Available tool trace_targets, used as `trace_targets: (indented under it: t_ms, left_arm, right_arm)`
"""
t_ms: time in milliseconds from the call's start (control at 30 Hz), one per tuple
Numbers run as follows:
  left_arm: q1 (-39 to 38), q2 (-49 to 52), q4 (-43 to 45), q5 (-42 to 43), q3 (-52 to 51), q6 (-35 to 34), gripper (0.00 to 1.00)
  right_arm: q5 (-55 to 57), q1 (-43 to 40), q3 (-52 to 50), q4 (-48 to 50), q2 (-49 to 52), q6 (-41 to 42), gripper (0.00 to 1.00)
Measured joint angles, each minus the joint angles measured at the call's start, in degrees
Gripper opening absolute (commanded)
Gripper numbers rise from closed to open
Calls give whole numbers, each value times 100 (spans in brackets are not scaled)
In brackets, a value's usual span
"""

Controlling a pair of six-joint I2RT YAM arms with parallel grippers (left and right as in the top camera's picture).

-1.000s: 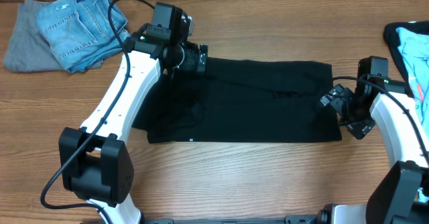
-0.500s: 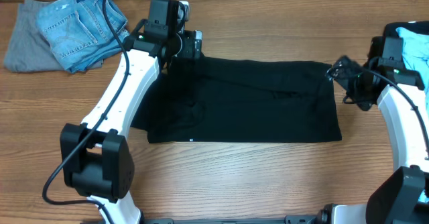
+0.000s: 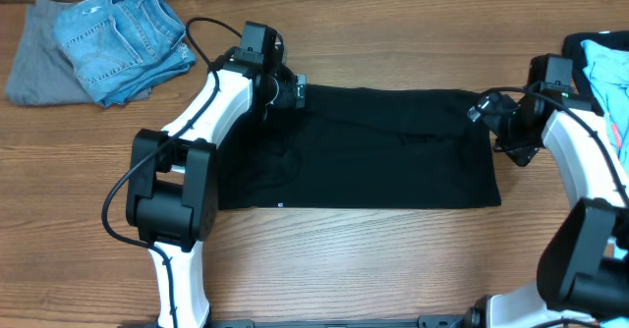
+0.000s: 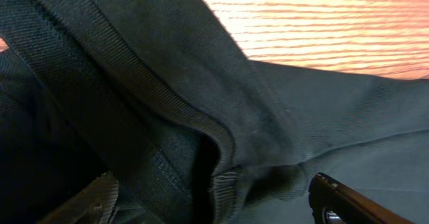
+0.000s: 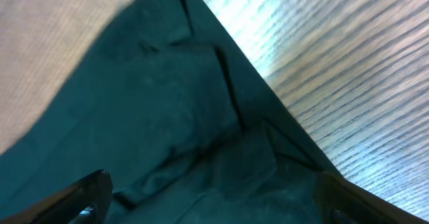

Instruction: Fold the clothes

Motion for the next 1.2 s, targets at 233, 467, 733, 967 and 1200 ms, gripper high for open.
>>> trace_targets:
  t_ms: [233,467,733,967,1200]
  left_arm:
    - [0,0,-2,120,0,-129,57]
    - [0,0,4,140,0,-129,4]
    - [0,0,0,140,0,-118,4]
    - [0,0,0,140,0,-118,4]
    - [0,0,-2,138,0,-118,4]
  right_arm:
    - [24,0,0,22,345,2,100]
    - [96,0,0,190,428,4,96]
    - [114,0,0,645,435,-59,92]
    - [98,0,9,1368,706,-396,90]
    - [-94,0,11,1932,1294,-756,82]
